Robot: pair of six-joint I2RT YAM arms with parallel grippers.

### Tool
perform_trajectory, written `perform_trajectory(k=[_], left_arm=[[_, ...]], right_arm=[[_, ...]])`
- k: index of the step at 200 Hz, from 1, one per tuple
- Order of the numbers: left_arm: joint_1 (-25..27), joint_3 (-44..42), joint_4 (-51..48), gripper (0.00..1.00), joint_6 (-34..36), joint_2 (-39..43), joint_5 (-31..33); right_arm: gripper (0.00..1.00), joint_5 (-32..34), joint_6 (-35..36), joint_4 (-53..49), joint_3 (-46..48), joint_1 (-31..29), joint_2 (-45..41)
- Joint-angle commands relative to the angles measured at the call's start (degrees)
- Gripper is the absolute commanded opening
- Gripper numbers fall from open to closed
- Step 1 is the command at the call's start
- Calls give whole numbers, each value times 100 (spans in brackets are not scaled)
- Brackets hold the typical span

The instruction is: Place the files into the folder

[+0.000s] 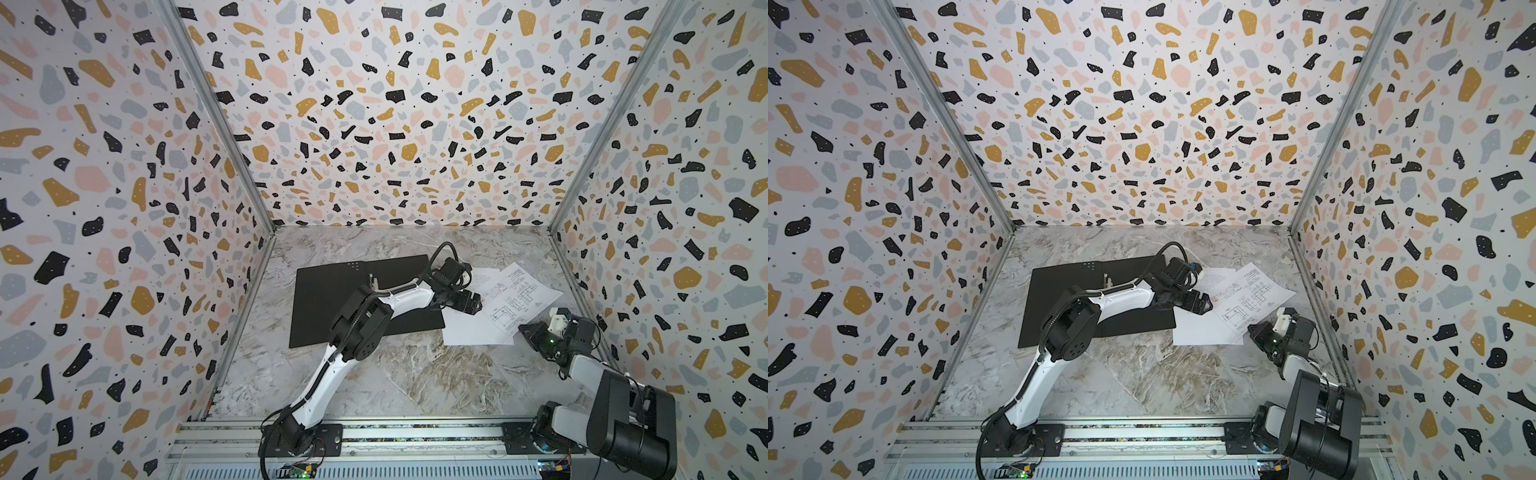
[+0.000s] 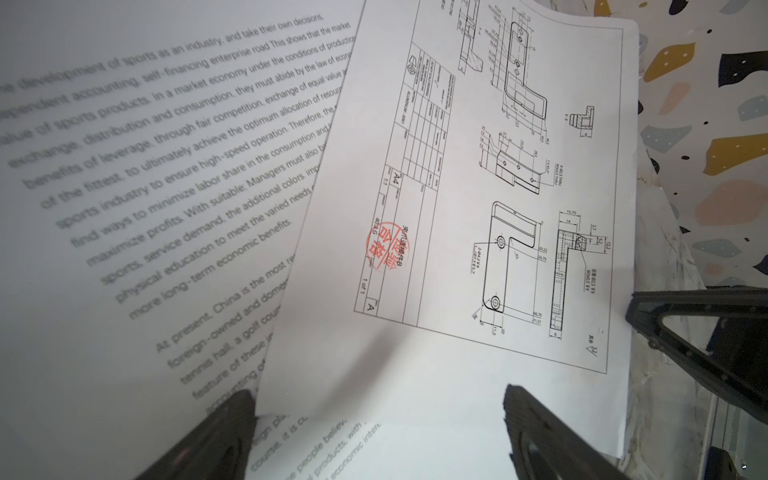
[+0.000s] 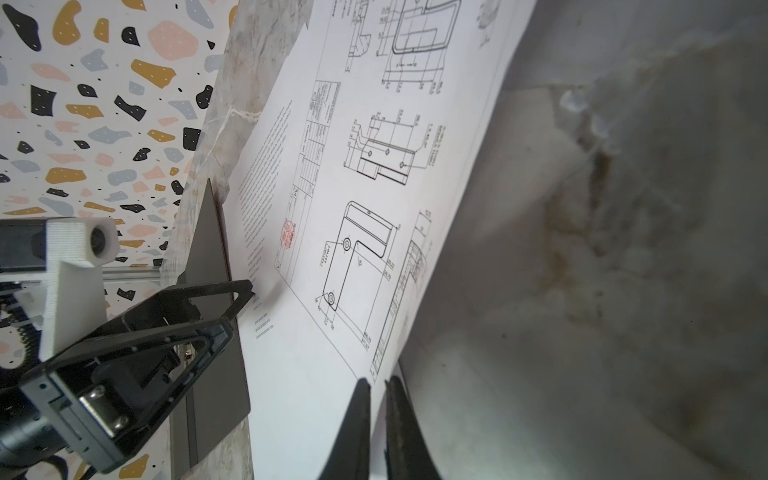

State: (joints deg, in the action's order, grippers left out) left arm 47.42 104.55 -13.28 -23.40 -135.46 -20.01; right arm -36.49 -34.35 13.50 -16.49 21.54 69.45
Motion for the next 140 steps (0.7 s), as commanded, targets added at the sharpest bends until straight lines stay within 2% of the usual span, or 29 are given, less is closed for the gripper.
perform_trajectory(k=[1, 46, 140], left_arm=[[8, -115, -105, 94, -136, 170, -178], [-31, -138, -30, 94, -217, 265, -164], [-271, -90, 365, 95, -684, 657, -424]], right_arm=[[7, -34, 121, -214, -205, 20, -133], [0, 54, 123, -356, -301, 24, -228], [0, -148, 77, -819, -794, 18, -666]])
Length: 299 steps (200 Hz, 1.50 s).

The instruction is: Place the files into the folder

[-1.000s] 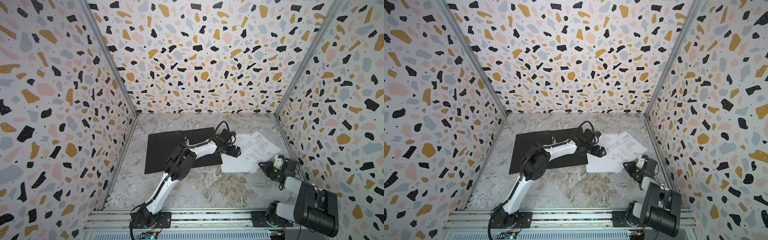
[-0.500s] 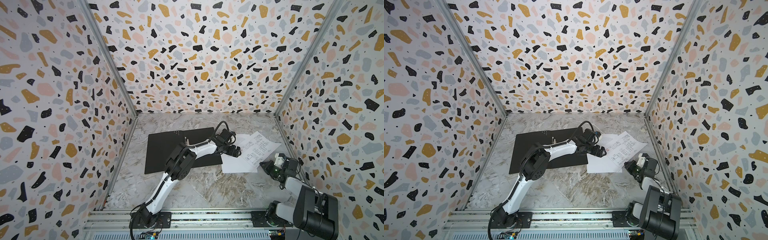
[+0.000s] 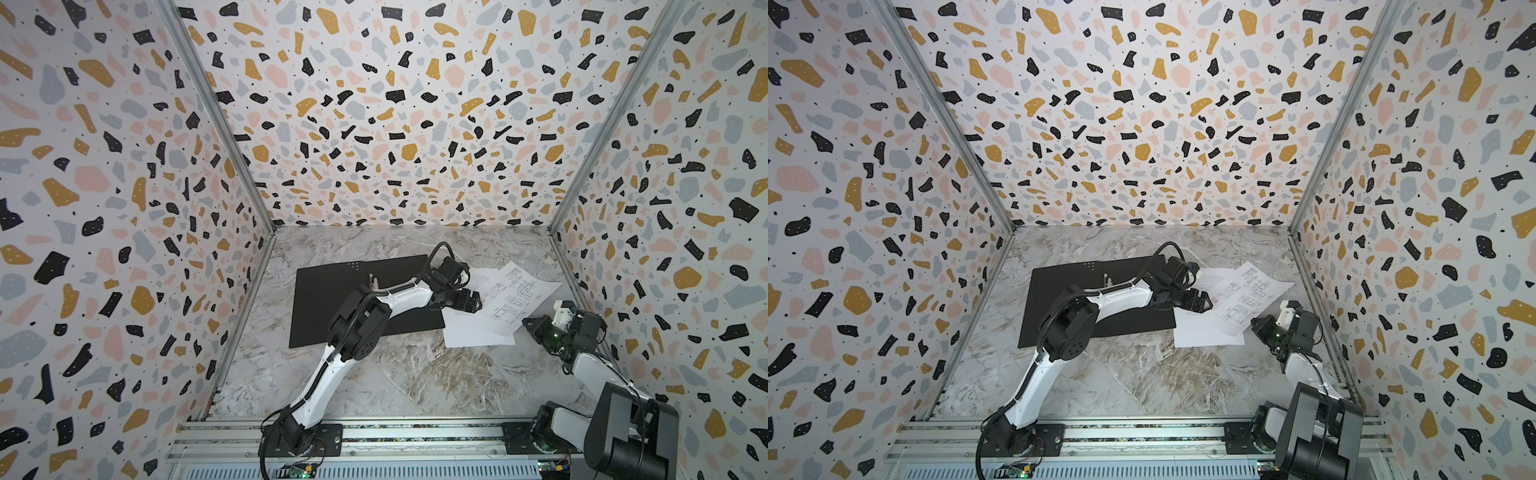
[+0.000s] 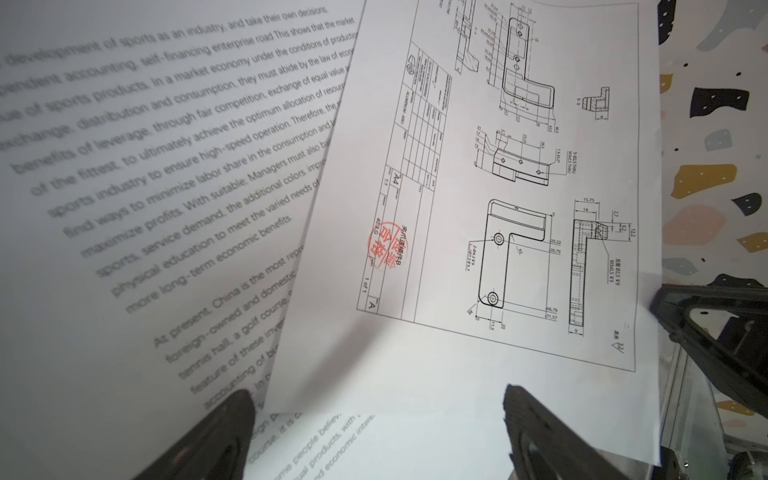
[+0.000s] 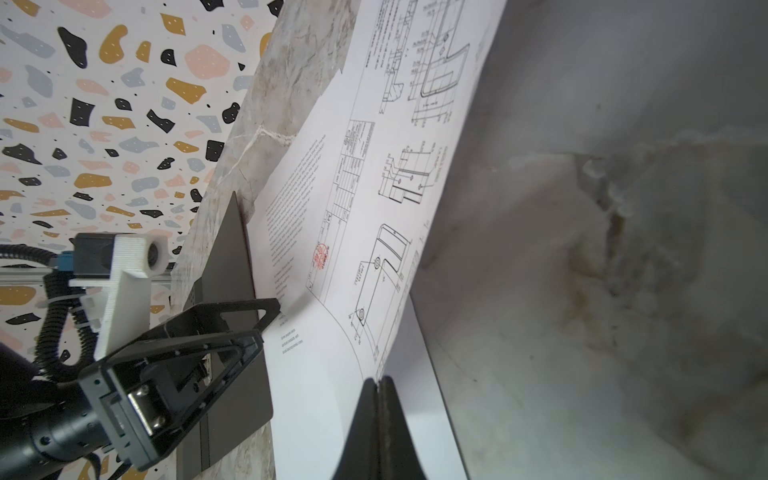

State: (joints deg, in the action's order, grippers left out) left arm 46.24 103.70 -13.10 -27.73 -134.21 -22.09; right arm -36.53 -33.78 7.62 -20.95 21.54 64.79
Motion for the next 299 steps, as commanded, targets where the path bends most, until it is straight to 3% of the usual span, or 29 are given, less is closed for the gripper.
perform_trajectory(k=[1, 42, 80, 125, 182, 216, 229, 244, 256, 265, 288, 299], left_arm=[[-156, -2, 373, 95, -260, 539, -225], [-375, 65, 624, 98, -505, 1019, -412], [-804, -427, 963, 99, -715, 1634, -507], [-1605, -1580, 1405, 100, -889, 2570, -461], [-2672, -2792, 1732, 100, -958, 3590, -341], [-3071, -3217, 1796, 100, -911, 3866, -356], [-3010, -3304, 1842, 100, -898, 3837, -341], [-2764, -3188, 1883, 100, -861, 3596, -414], [-2566, -2990, 1833, 100, -901, 3332, -439], [-2455, -2887, 1904, 100, -973, 3167, -518], [-2170, -2470, 1659, 100, -768, 2745, -519], [-2067, -2099, 1300, 99, -558, 2436, -501]], right_arm=[[0, -148, 21, -242, -362, 17, -207], [0, -368, -93, -428, -774, 0, -412], [0, -420, -200, -695, -1312, -328, -436], [0, -194, -558, -675, -2320, -1441, 93], [0, -29, -650, -879, -4577, -2937, 1523], [0, -16, -435, -1575, -6027, -3532, 2196], [0, 430, -265, -2235, -6169, -3511, 2249], [35, 1206, -199, -2396, -5535, -3380, 1973], [41, 1113, -227, -1963, -4648, -3030, 1699], [52, 1029, -274, -1757, -4065, -2709, 1573], [75, 1104, -78, -1473, -3081, -2163, 1264], [80, 1068, -35, -1347, -2717, -1933, 1148]])
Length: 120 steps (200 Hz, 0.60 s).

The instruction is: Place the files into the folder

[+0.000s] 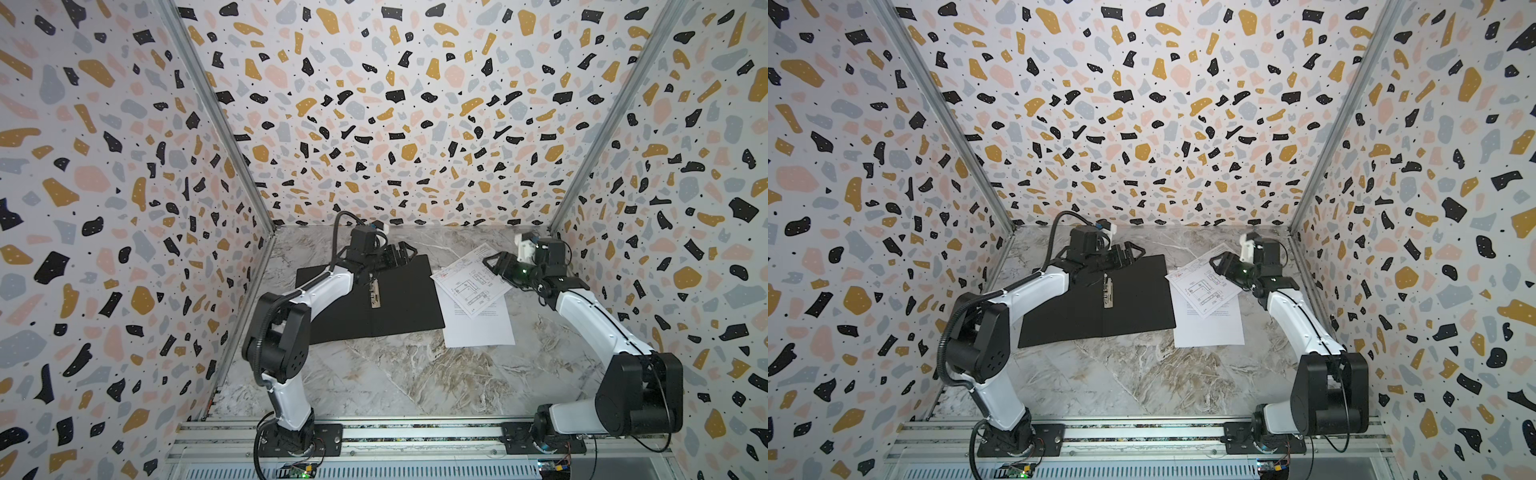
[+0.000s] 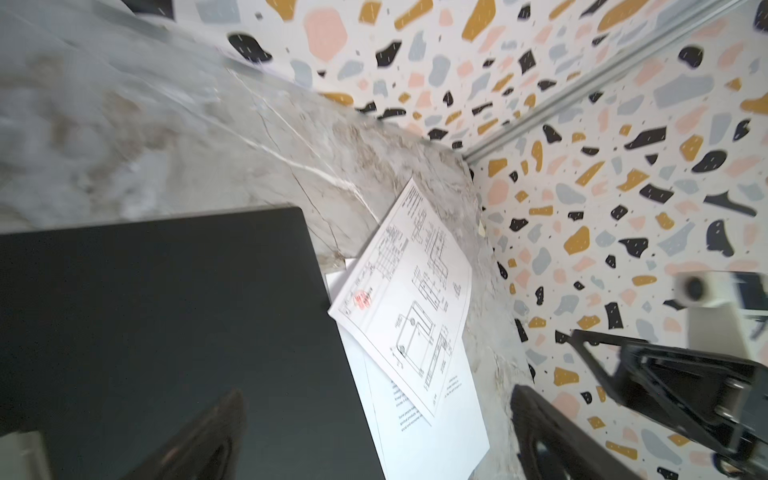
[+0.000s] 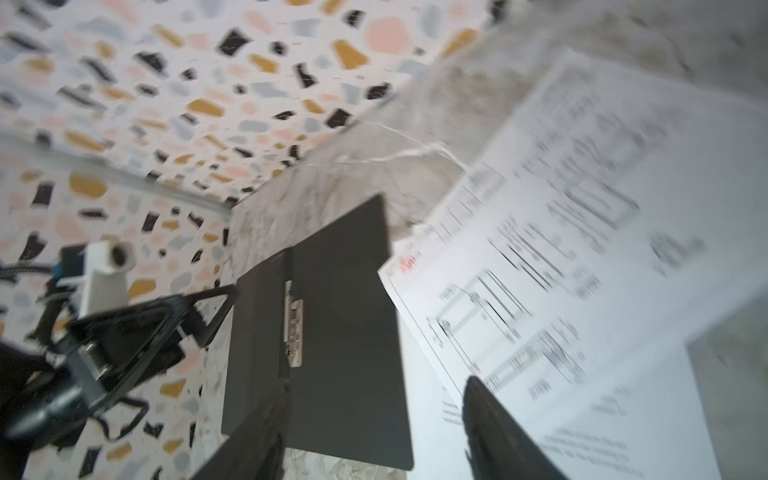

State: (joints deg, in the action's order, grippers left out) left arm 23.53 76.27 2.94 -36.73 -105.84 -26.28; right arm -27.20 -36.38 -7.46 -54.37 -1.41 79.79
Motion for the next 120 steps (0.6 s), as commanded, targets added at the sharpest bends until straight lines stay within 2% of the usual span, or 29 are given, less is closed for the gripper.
perform_trajectory(k=[1, 43, 76, 97, 120], left_arm=[[213, 674, -334, 99, 360, -428, -84], [572, 1813, -996, 99, 588, -1431, 104], [910, 3522, -1958, 99, 1115, -2562, 419], [1012, 4382, -1982, 99, 1036, -3217, 469], [1104, 5031, -1524, 99, 793, -3807, 514]], right_arm=[[80, 131, 226, 172, 649, 383, -360], [86, -16, 434, 428, 1217, 984, -35], [88, -277, 426, 1059, 1561, 1348, 291], [88, -340, 475, 1301, 1584, 1695, 469], [89, -408, 694, 1393, 1376, 1935, 818]])
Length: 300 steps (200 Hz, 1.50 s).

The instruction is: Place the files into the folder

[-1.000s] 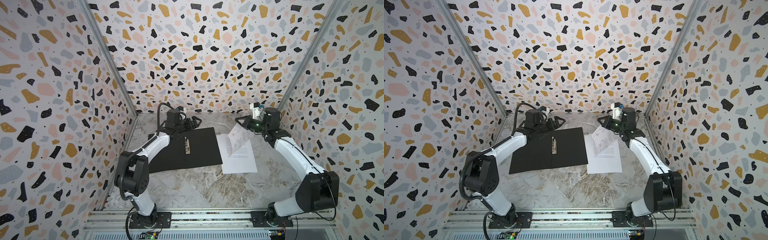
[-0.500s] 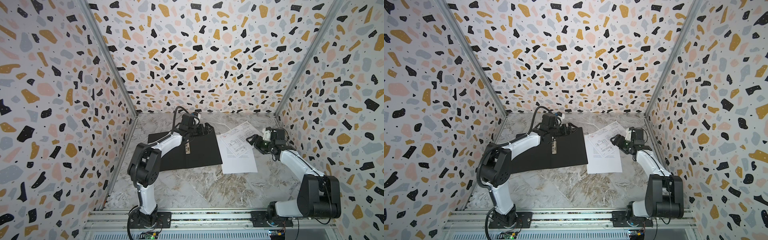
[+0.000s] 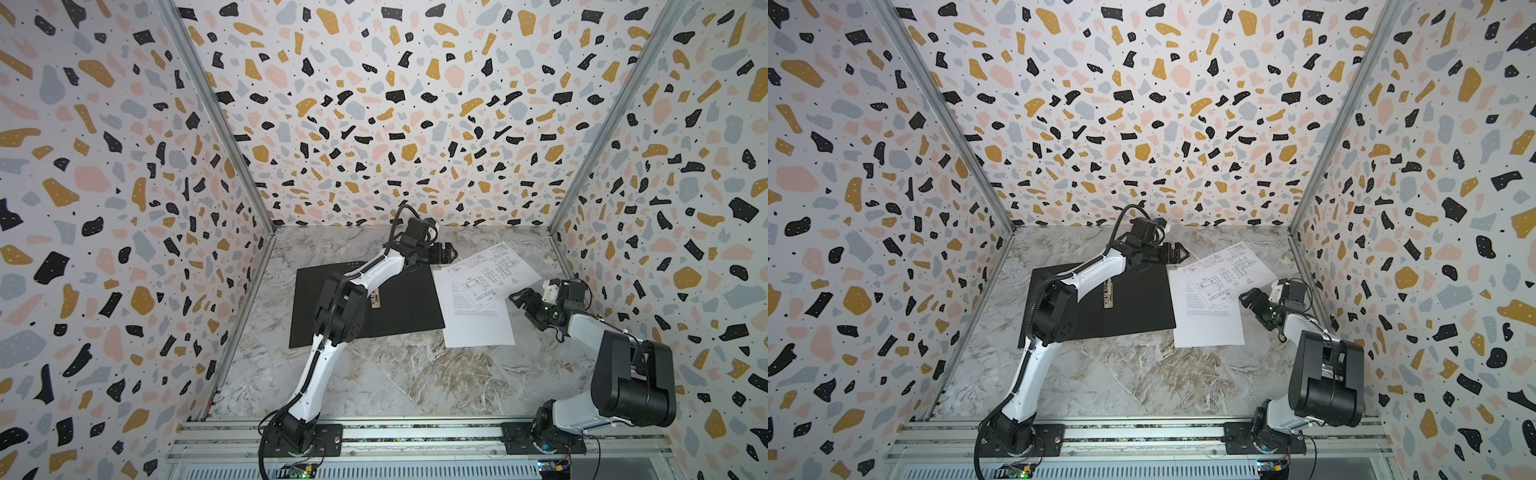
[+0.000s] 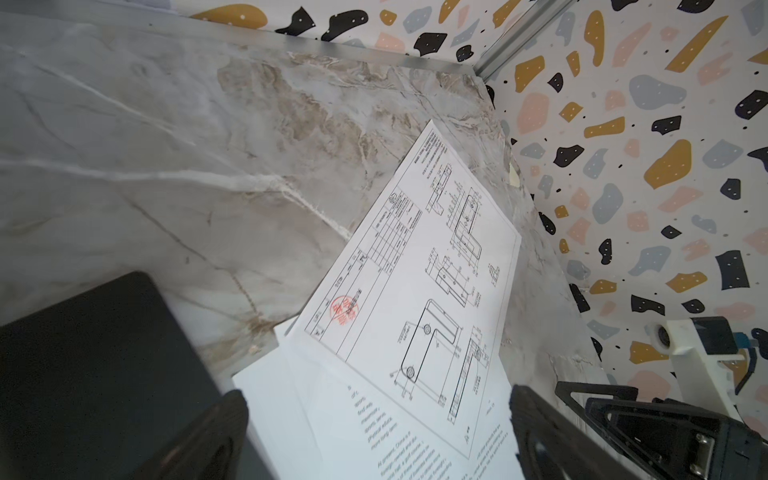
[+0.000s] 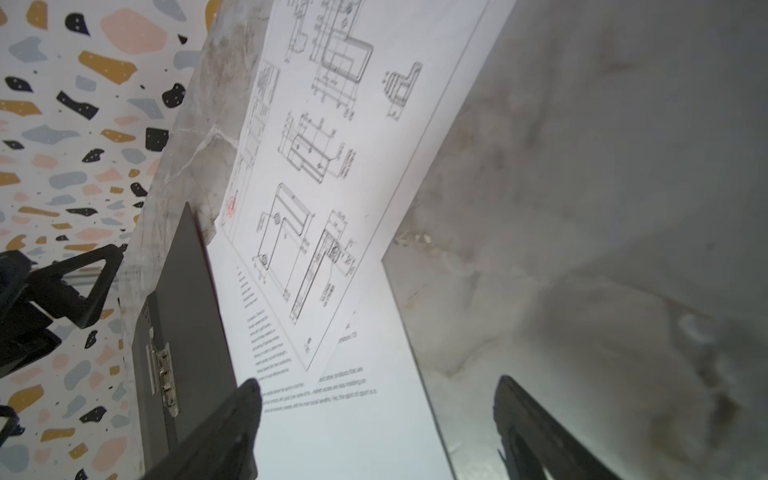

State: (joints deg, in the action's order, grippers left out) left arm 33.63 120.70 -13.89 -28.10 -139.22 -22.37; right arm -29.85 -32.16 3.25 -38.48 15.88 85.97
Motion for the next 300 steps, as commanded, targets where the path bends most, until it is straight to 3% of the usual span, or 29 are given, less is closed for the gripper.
perform_trajectory(k=[1, 103, 180, 300], left_arm=[[97, 613, 181, 99, -81, -499, 125], [267, 1303, 2134, 100, -998, -1721, 417], [575, 1085, 1507, 100, -442, -1764, 227], [719, -191, 814, 96, 272, -692, -37]], right_arm=[[89, -139, 276, 320, -221, 214, 222], [90, -643, 96, 627, -1386, 473, 2089], [90, -685, -34, 610, -1707, 101, 2579], [89, -802, -53, 418, -1203, 56, 1794]])
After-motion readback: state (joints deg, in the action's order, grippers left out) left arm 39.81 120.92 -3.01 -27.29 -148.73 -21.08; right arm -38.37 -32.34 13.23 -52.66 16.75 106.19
